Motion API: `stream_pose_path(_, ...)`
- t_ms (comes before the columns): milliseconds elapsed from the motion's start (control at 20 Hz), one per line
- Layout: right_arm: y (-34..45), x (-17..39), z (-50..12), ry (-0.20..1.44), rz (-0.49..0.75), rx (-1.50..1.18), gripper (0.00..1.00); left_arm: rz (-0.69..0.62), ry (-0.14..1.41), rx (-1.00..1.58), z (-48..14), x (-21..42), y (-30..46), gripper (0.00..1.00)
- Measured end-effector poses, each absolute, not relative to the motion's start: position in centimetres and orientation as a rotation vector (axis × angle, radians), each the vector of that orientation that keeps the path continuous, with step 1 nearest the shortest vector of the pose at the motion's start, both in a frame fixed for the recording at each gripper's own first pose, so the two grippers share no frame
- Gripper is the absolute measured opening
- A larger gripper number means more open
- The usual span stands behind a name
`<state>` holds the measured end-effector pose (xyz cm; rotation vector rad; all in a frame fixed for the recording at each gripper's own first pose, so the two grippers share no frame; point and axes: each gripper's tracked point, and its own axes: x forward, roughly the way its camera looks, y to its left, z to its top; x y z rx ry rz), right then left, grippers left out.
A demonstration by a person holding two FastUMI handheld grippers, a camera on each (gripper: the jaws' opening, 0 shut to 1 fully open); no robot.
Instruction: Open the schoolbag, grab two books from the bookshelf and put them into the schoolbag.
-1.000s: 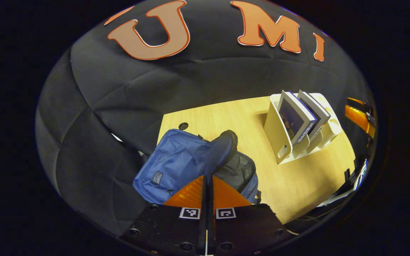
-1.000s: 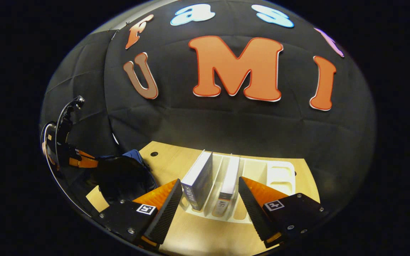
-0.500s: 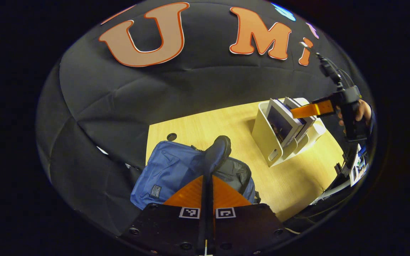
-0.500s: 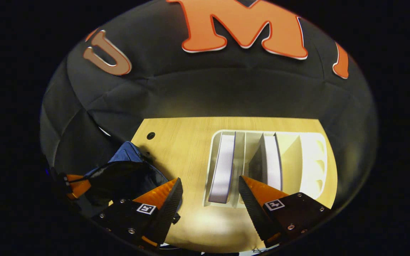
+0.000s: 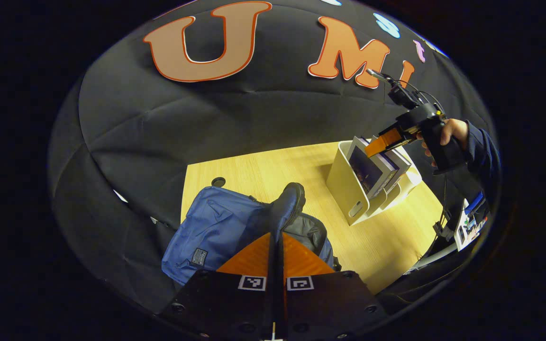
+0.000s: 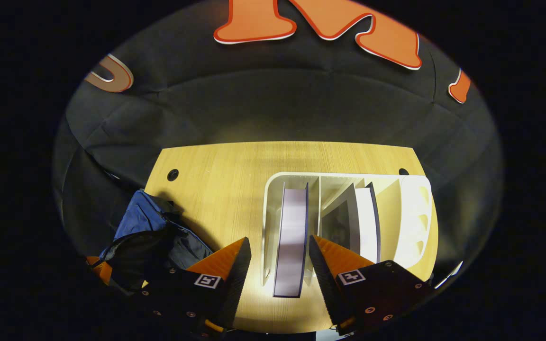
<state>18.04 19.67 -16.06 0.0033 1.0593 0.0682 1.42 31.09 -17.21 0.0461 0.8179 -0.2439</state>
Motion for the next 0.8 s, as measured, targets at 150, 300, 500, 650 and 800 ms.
stream_pose_path(150,18.8,18.3,-17.0,1.100,0.038,-0.031,0.66,-0.253,0.815,0.025,-17.6,1.3,31.3,0.02)
stream_pose_path(300,18.3,18.2,-17.8,1.139,0.016,-0.049,0.57,-0.258,0.819,0.002,-17.9,1.1,31.4,0.02)
stream_pose_path(500,18.1,17.8,-18.3,1.199,-0.001,-0.061,0.37,-0.261,0.822,-0.015,-18.3,0.7,31.6,0.02)
stream_pose_path(650,18.3,16.9,-18.1,1.259,0.032,-0.091,0.33,-0.262,0.818,-0.025,-18.3,0.4,31.6,0.02)
stream_pose_path(800,17.7,16.7,-16.8,1.259,0.029,-0.109,0.28,-0.265,0.819,-0.041,-18.5,0.0,31.5,0.02)
